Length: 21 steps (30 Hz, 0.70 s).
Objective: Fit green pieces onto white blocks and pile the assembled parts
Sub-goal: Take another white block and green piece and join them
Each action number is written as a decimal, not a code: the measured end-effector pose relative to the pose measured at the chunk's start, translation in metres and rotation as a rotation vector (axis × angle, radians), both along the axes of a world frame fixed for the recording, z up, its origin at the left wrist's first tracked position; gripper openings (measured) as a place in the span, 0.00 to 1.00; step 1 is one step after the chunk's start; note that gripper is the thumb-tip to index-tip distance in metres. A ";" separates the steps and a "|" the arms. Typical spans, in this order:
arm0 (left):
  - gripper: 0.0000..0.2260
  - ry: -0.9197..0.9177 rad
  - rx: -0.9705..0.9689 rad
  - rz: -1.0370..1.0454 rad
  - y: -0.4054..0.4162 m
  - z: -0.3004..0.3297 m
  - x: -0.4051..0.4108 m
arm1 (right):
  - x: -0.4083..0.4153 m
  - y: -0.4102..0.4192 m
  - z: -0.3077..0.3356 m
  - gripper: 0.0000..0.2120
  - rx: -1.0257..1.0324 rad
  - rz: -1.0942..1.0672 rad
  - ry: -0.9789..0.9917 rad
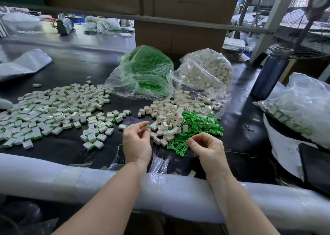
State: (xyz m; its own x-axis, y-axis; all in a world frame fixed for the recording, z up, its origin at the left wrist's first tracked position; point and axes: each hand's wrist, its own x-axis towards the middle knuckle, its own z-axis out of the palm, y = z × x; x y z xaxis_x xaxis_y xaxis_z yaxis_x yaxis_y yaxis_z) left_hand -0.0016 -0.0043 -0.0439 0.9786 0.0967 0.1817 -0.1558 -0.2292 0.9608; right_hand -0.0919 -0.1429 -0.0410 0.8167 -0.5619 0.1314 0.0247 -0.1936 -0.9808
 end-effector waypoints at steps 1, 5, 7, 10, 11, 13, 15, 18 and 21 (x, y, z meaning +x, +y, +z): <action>0.10 0.016 -0.005 0.047 0.001 0.000 0.002 | 0.000 0.000 0.000 0.08 -0.001 -0.005 0.003; 0.16 0.092 0.045 0.132 0.003 -0.001 0.007 | -0.001 -0.001 0.000 0.08 -0.015 -0.044 0.016; 0.17 0.133 0.101 0.099 0.002 -0.002 0.007 | 0.000 -0.001 -0.001 0.07 -0.027 -0.067 0.038; 0.19 0.170 0.201 0.029 0.001 -0.002 0.006 | 0.001 -0.001 -0.002 0.07 -0.037 -0.088 0.076; 0.19 0.175 0.237 0.019 0.001 -0.001 0.006 | 0.002 -0.001 -0.003 0.07 -0.049 -0.087 0.092; 0.20 0.170 0.299 0.017 0.001 -0.001 0.005 | 0.002 -0.002 -0.004 0.06 -0.102 -0.080 0.125; 0.20 0.141 0.324 0.022 0.001 -0.001 0.004 | 0.003 -0.001 -0.005 0.05 -0.146 -0.062 0.157; 0.16 0.073 0.355 0.011 0.001 -0.001 0.001 | 0.003 0.000 -0.005 0.07 -0.206 -0.028 0.212; 0.17 0.020 0.488 -0.023 0.000 -0.002 -0.003 | 0.003 0.002 -0.004 0.09 -0.278 0.006 0.254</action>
State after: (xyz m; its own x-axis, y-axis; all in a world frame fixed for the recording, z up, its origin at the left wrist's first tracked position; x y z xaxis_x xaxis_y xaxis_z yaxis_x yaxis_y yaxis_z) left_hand -0.0044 -0.0041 -0.0463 0.9832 -0.0166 0.1816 -0.1486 -0.6502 0.7451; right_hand -0.0889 -0.1409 -0.0450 0.8458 -0.5287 0.0713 -0.2107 -0.4538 -0.8658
